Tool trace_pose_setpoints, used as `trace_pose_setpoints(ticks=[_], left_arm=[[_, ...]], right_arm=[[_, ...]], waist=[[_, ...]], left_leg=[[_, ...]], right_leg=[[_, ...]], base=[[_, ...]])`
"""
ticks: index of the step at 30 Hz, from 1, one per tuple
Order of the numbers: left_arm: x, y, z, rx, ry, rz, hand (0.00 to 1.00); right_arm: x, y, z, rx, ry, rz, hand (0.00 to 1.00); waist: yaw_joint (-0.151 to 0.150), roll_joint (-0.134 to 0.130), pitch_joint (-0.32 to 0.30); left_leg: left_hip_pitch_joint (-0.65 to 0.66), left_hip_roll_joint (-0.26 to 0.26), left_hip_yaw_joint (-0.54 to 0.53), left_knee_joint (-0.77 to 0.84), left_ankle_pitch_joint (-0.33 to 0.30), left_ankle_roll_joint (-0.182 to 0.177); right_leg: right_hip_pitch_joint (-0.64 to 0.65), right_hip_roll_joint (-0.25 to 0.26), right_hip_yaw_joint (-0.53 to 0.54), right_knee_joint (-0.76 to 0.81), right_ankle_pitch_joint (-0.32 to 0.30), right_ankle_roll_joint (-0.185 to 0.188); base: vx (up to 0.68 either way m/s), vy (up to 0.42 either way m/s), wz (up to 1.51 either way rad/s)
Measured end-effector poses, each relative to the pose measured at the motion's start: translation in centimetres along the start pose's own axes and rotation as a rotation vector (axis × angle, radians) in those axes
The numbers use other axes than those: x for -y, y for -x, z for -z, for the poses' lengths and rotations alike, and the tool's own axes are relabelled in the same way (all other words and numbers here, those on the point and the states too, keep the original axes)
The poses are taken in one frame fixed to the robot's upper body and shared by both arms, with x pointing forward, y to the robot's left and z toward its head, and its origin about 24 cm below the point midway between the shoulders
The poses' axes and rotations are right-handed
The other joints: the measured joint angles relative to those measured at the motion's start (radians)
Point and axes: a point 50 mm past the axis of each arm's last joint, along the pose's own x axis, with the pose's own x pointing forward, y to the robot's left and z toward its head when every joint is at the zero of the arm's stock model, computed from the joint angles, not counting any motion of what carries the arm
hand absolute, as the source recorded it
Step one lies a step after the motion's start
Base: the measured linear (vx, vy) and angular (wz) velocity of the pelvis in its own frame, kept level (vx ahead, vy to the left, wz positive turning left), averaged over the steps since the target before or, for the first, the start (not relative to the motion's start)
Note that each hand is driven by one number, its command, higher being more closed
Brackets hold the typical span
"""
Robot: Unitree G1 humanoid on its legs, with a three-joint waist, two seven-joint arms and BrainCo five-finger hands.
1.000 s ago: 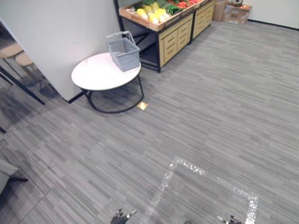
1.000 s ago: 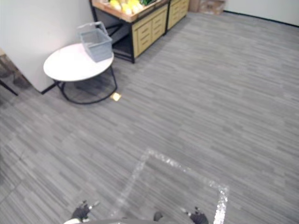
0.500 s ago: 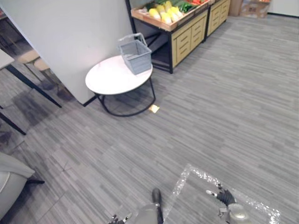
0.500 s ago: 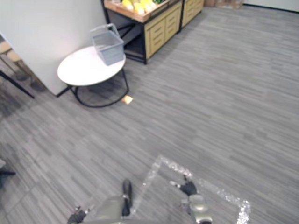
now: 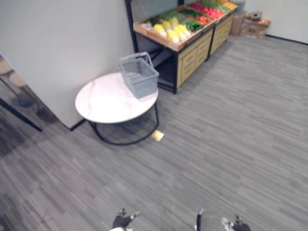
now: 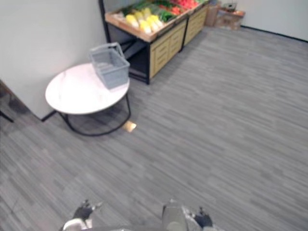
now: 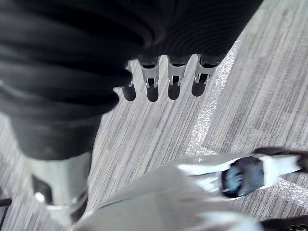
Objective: Pick vegetable in the basket
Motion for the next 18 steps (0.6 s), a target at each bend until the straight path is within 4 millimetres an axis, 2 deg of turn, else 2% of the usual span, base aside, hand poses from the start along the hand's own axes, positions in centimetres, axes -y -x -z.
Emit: trace_pose_setpoints(ticks=[2,3,4,5,6,7,8,9,11,12,13,14,15,16,17,18], left_arm=[[1.9,-0.3,-1.4,0.043,0.032,0.036,0.0],[2.3,-0.4,-1.8,0.052,0.036,0.045,0.0],[3.1,-0.5,-2.6,0.077,0.052,0.061,0.0],[3.3,-0.5,-3.1,0.096,0.058,0.063,0.0],[3.1,-0.6,-3.3,0.103,0.069,0.056,0.0],[3.2,-0.5,-3.2,0.099,0.077,0.056,0.0],[3.6,-0.5,-3.0,0.092,0.091,0.062,0.0],[3.9,-0.3,-2.5,0.076,0.107,0.065,0.0],[4.1,0.0,-1.6,0.053,0.127,0.064,0.0],[4.3,0.0,-1.5,0.047,0.135,0.068,0.0],[4.3,0.1,-1.3,0.041,0.163,0.06,0.0],[4.2,0.1,-1.2,0.037,0.175,0.055,0.0],[3.7,0.3,-0.4,0.018,0.185,0.039,0.0],[3.5,0.4,-0.1,0.011,0.183,0.034,0.0],[3.1,0.5,-0.3,0.036,0.179,0.025,0.0],[2.9,0.5,-0.3,0.037,0.173,0.023,0.0]], right_arm=[[-0.5,0.1,0.4,-0.016,-0.016,0.001,0.0],[-0.5,0.1,0.3,-0.014,-0.012,0.003,0.0],[-0.6,0.0,-0.1,-0.003,-0.006,0.001,0.0],[-0.7,0.0,-0.3,0.007,-0.005,-0.001,0.0],[-0.8,0.0,-0.6,0.015,0.002,-0.004,0.0],[-1.0,0.0,-0.6,0.016,0.006,-0.01,0.0],[-1.1,-0.2,-1.2,0.032,0.017,-0.015,0.0],[-1.1,-0.4,-1.9,0.051,0.033,-0.016,0.0],[-0.8,-0.6,-2.7,0.078,0.071,-0.016,0.0],[-0.7,-0.6,-3.0,0.091,0.072,-0.014,0.0],[-0.6,-0.6,-3.1,0.099,0.072,-0.009,0.0],[-0.6,-0.6,-3.1,0.098,0.074,-0.009,0.0],[-0.7,-0.5,-3.0,0.097,0.096,-0.018,0.0],[-0.8,-0.5,-2.9,0.094,0.107,-0.023,0.0],[-0.9,-0.5,-3.0,0.097,0.109,-0.027,0.0],[-1.0,-0.6,-3.1,0.101,0.111,-0.029,0.0]], waist=[[-0.013,0.02,0.001],[-0.013,0.027,-0.002],[-0.01,0.027,-0.003],[-0.011,0.025,-0.004],[-0.009,0.014,-0.011],[-0.011,0.013,-0.012],[-0.009,0.024,-0.006],[-0.008,0.03,-0.009],[-0.009,0.045,-0.017],[-0.012,0.054,-0.02],[-0.007,0.059,-0.019],[-0.004,0.06,-0.018],[0.011,0.056,-0.012],[0.022,0.045,-0.006],[0.036,0.037,-0.007],[0.043,0.035,-0.009]], left_leg=[[0.021,0.052,-0.023,0.028,-0.057,-0.044],[0.025,0.065,-0.03,0.031,-0.07,-0.055],[0.04,0.094,-0.038,0.03,-0.092,-0.076],[0.056,0.117,-0.046,0.024,-0.108,-0.097],[0.078,0.143,-0.055,0.032,-0.112,-0.108],[0.079,0.155,-0.058,0.055,-0.104,-0.114],[0.087,0.177,-0.062,0.105,-0.071,-0.143],[0.087,0.192,-0.062,0.171,-0.015,-0.158],[0.038,0.217,-0.08,0.322,0.079,-0.16],[-0.057,0.234,-0.119,0.525,0.203,-0.191],[-0.163,0.253,-0.155,0.746,0.315,-0.243],[-0.216,0.263,-0.16,0.864,0.329,-0.262],[-0.314,0.29,-0.131,1.066,0.324,-0.26],[-0.342,0.297,-0.109,1.112,0.307,-0.248],[-0.4,0.3,-0.073,1.148,0.262,-0.237],[-0.426,0.299,-0.056,1.141,0.244,-0.232]], right_leg=[[-0.034,0.04,-0.035,-0.358,0.012,0.005],[-0.037,0.049,-0.034,-0.452,0.019,0.015],[-0.041,0.065,-0.022,-0.619,0.043,0.023],[-0.041,0.08,-0.007,-0.719,0.08,0.023],[-0.025,0.091,-0.005,-0.735,0.198,0.022],[-0.024,0.094,-0.014,-0.708,0.225,-0.004],[-0.027,0.102,-0.03,-0.62,0.176,-0.037],[-0.013,0.108,-0.044,-0.556,0.12,-0.064],[0.046,0.134,-0.056,-0.566,0.071,-0.078],[0.107,0.148,-0.072,-0.615,0.047,-0.079],[0.176,0.168,-0.073,-0.664,0.034,-0.087],[0.214,0.179,-0.073,-0.689,0.031,-0.092],[0.319,0.206,-0.058,-0.752,0.02,-0.109],[0.356,0.212,-0.043,-0.775,0.016,-0.114],[0.415,0.216,-0.018,-0.812,0.002,-0.121],[0.436,0.216,-0.005,-0.826,-0.006,-0.119]], base=[[0.37,-0.147,0.32],[0.49,-0.214,0.25],[0.44,-0.198,0.29],[0.74,-0.319,0.34],[0.64,-0.28,0.28],[0.78,-0.371,0.25],[0.65,-0.35,0.13],[0.65,-0.351,0.05],[0.62,-0.309,0.07],[0.67,-0.289,0.18],[0.52,-0.199,0.12],[0.55,-0.189,-0.18],[0.44,-0.14,-0.33],[0.48,-0.14,-0.55],[0.28,-0.067,-0.51],[0.33,-0.053,-0.61]])
